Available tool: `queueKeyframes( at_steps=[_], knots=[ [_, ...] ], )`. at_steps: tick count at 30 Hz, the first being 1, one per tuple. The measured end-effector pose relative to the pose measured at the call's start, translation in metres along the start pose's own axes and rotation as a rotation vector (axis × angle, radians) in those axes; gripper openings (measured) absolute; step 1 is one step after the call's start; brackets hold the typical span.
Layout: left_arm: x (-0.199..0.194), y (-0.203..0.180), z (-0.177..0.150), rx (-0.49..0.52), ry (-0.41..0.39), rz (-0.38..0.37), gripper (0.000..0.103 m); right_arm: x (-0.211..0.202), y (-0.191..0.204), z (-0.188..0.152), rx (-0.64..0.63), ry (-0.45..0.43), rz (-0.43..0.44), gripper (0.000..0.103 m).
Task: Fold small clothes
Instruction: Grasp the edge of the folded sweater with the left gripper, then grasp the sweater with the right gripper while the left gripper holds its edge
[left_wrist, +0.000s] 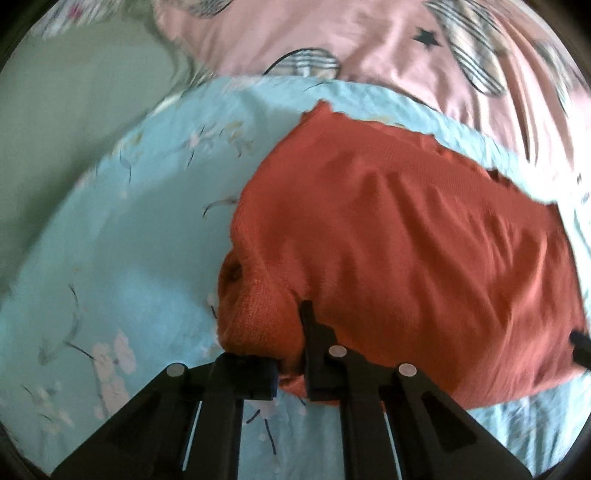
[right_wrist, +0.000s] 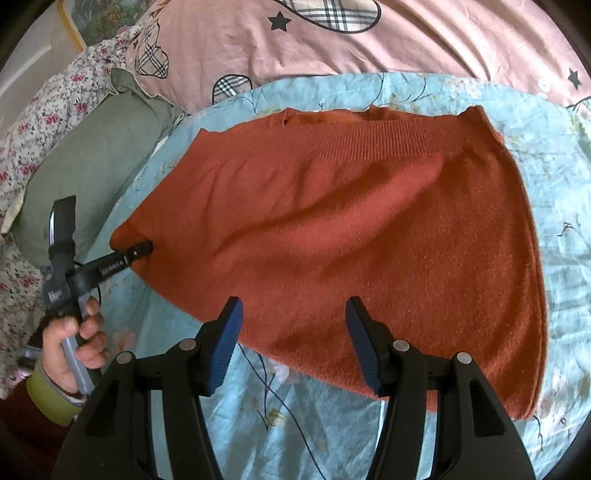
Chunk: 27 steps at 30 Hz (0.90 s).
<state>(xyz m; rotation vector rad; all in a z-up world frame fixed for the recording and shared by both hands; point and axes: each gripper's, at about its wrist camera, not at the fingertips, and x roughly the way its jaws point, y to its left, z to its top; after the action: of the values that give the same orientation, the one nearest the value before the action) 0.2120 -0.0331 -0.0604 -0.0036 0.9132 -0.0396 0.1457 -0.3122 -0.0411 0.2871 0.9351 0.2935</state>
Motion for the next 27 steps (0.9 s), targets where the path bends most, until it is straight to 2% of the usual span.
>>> queueKeyframes(
  at_steps=[4,9,13,14,16,17,18,23,27],
  knots=[
    [-0.026,-0.027,0.001,0.119,-0.078,0.002,0.006,-0.003,-0.008,0.013,0.036,0.002,0.046,0.059],
    [-0.061,-0.073,-0.006,0.268,-0.167,-0.081,0.006,-0.010,-0.017,0.041,0.075,-0.004,0.089,0.059],
    [-0.063,-0.112,-0.020,0.361,-0.168,-0.140,0.006,0.002,-0.020,0.064,0.111,0.026,0.160,0.059],
    [-0.060,-0.118,-0.023,0.374,-0.163,-0.146,0.006,0.009,-0.017,0.071,0.112,0.043,0.185,0.059],
    [-0.052,-0.124,-0.028,0.382,-0.139,-0.168,0.006,0.029,-0.011,0.084,0.116,0.076,0.239,0.067],
    [-0.049,-0.124,-0.030,0.377,-0.123,-0.181,0.006,0.039,-0.010,0.089,0.122,0.093,0.263,0.080],
    [-0.046,-0.124,-0.033,0.372,-0.112,-0.189,0.006,0.050,-0.009,0.093,0.131,0.110,0.279,0.085],
    [-0.043,-0.120,-0.036,0.373,-0.101,-0.205,0.006,0.108,0.004,0.112,0.161,0.213,0.330,0.085],
    [-0.041,-0.119,-0.034,0.369,-0.089,-0.218,0.006,0.124,0.019,0.132,0.147,0.200,0.351,0.085]
  ],
)
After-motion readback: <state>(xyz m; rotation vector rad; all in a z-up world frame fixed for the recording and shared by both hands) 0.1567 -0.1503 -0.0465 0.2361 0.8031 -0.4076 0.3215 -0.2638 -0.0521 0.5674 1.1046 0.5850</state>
